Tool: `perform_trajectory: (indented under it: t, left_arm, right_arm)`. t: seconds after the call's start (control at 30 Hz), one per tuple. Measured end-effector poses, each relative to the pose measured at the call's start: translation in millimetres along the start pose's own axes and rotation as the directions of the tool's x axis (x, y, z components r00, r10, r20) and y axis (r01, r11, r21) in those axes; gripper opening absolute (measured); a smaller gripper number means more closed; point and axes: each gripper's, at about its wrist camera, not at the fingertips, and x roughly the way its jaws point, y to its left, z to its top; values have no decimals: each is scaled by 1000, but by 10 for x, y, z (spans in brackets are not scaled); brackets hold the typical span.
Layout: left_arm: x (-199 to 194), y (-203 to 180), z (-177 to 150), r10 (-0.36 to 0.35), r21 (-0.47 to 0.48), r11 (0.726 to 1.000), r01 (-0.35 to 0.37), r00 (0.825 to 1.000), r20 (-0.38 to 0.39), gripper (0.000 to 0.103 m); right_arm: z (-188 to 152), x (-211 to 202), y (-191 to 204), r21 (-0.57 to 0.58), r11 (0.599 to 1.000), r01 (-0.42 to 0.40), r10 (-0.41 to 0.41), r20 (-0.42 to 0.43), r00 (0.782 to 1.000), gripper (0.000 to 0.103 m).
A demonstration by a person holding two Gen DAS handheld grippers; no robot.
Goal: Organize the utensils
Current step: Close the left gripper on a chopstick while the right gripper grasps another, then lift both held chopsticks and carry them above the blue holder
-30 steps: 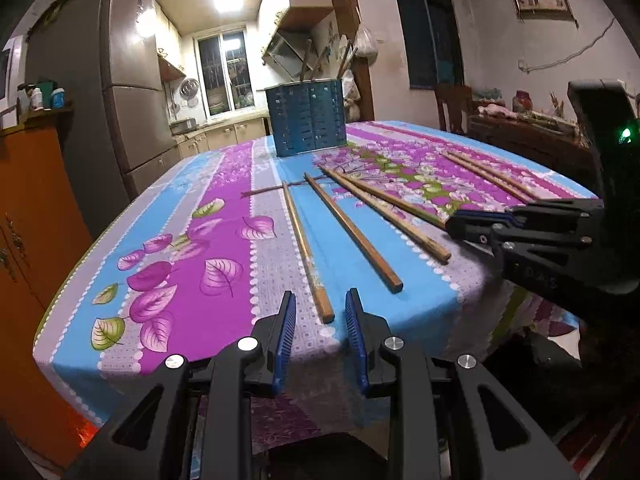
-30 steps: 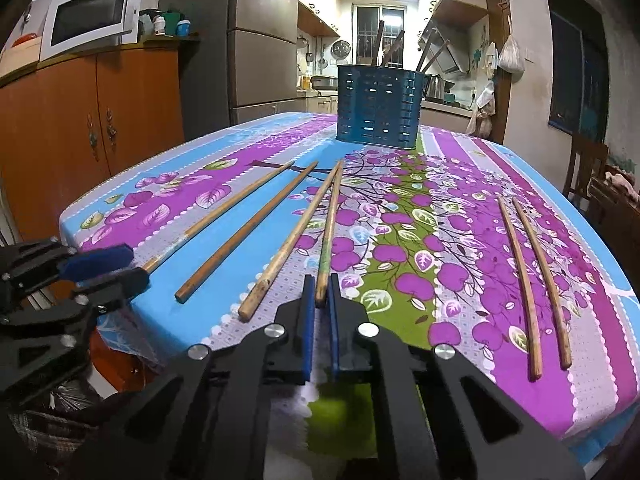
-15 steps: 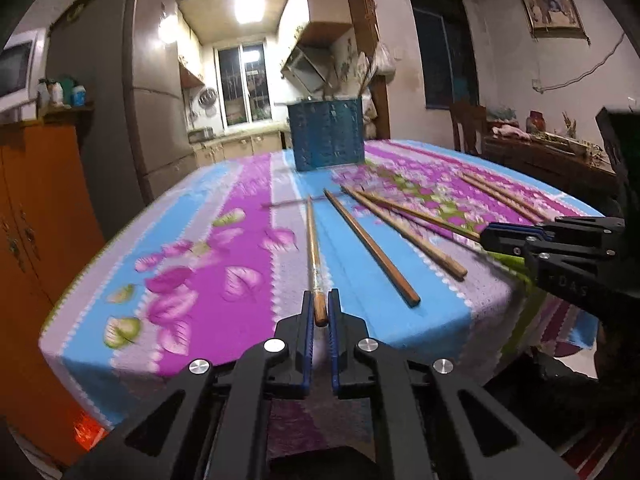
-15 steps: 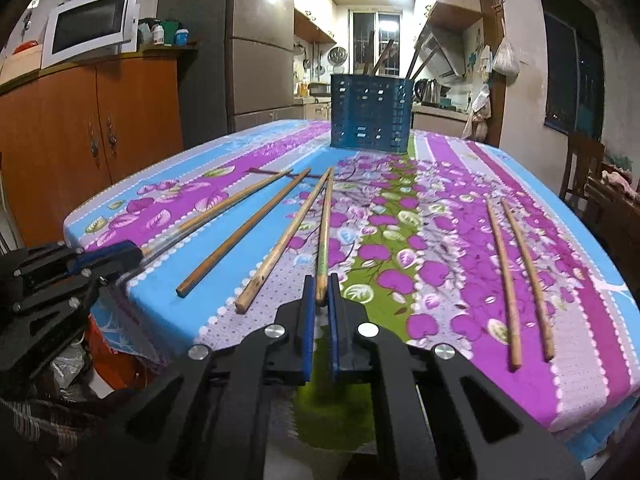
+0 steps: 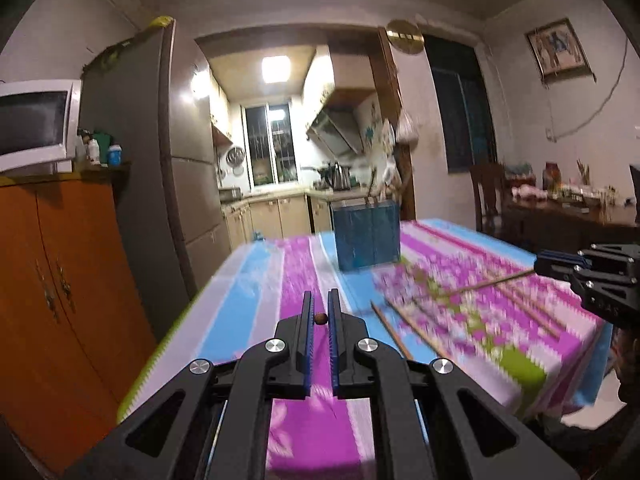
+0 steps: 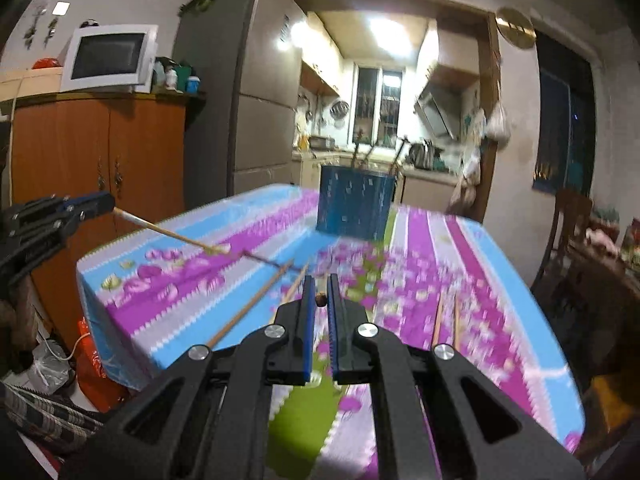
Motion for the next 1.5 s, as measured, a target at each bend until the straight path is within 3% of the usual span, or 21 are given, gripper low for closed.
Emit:
perform_trajectory:
  t: [0.27, 0.6, 1.13, 1.5]
  left_arm:
    - [86, 292, 599, -53, -61, 997, 56, 998, 44, 8]
    - [484, 512, 1120, -145, -113, 983, 146, 989, 21, 8]
    - [950, 501, 1315, -184, -98, 978, 184, 983, 15, 8]
    - [1259, 366, 1550, -253, -92, 963, 255, 967, 30, 8]
  right_arm:
    - [460, 1, -183, -34, 999, -8, 10, 76, 997, 4]
    - [962, 293, -580, 71, 991, -115, 114, 22, 993, 4]
    - [1165, 473, -656, 96, 986, -137, 136, 21, 991, 4]
    - [1340, 618, -736, 118, 977, -176, 176, 6, 984, 4]
